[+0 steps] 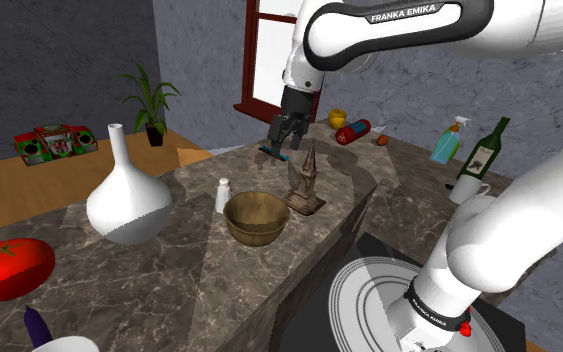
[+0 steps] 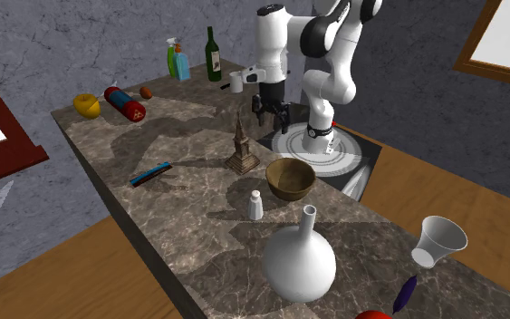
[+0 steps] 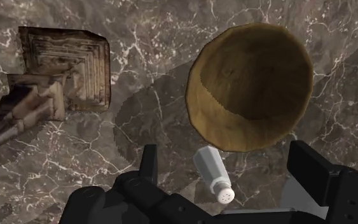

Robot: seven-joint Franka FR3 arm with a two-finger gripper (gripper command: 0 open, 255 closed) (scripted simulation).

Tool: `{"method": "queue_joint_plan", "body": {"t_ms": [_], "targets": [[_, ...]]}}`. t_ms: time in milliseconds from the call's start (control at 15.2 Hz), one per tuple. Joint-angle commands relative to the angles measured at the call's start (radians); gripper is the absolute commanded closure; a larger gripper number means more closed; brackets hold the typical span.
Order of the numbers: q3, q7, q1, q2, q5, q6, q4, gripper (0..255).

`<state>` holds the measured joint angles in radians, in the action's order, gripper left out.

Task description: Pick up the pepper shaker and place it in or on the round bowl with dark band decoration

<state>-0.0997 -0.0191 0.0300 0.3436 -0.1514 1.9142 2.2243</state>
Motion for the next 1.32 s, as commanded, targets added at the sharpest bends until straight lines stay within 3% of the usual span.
{"method": "queue_joint_plan", "body": {"t_ms": [0,858,1254], "targets": [[-0.013,0.010,0.003,-0.074,0.004,0.044,-0.030,0],[-0.064,0.106,0.046,-0.563,0.089,0.192,-0.361,0],[-0.065,0.109,0.051,-0.597,0.093,0.263,-0.325,0]]}}
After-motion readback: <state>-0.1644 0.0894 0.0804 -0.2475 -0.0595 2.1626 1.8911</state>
